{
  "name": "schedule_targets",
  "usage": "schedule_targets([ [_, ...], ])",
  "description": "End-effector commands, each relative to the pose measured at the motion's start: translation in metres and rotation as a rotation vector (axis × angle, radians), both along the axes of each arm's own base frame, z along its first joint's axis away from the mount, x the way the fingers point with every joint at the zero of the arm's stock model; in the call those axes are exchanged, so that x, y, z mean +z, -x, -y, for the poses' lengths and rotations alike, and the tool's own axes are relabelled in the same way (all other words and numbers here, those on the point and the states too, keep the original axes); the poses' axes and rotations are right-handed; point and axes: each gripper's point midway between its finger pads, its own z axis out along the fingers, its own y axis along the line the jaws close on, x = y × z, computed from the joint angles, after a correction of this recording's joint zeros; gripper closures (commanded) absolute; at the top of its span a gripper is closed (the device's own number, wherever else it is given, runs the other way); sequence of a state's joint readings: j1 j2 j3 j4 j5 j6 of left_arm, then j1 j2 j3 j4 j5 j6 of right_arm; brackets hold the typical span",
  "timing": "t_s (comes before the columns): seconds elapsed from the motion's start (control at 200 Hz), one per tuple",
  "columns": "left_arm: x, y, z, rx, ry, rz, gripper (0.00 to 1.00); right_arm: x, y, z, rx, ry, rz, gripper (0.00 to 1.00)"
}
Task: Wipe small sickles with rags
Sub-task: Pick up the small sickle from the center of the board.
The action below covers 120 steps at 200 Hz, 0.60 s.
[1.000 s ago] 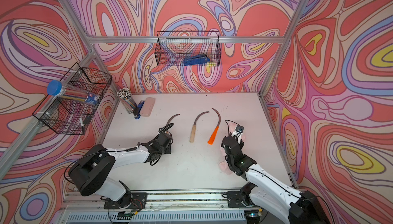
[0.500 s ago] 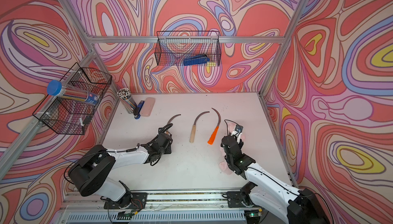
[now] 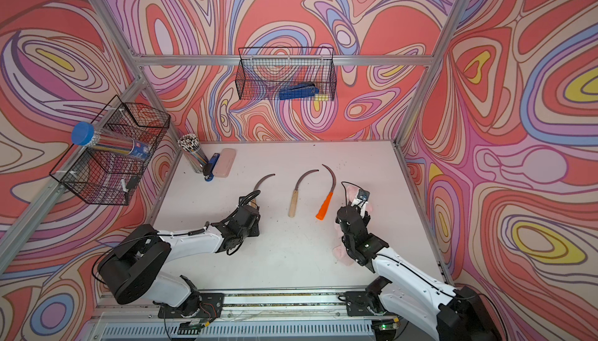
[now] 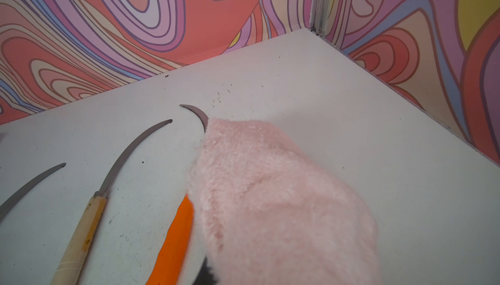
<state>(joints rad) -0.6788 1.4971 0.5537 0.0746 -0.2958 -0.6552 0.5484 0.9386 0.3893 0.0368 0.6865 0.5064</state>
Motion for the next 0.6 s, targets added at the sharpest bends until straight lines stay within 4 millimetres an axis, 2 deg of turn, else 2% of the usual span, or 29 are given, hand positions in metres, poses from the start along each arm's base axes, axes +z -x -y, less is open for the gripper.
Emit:
schedule_targets([
  [0.0,-0.022,0.023,-0.018,0.01,-0.071,-0.113,0.64,0.013,-0.004,0.001,-0.011,-0.009,0.031,1.0],
  [0.391,-0.031,0.023,-0.022,0.001,-0.224,-0.172,0.67,0.012,-0.003,0.001,-0.011,-0.01,0.03,1.0],
  [0.596,-0.033,0.03,-0.02,-0.021,-0.279,-0.183,0.68,0.012,-0.003,0.001,-0.011,-0.01,0.031,1.0],
])
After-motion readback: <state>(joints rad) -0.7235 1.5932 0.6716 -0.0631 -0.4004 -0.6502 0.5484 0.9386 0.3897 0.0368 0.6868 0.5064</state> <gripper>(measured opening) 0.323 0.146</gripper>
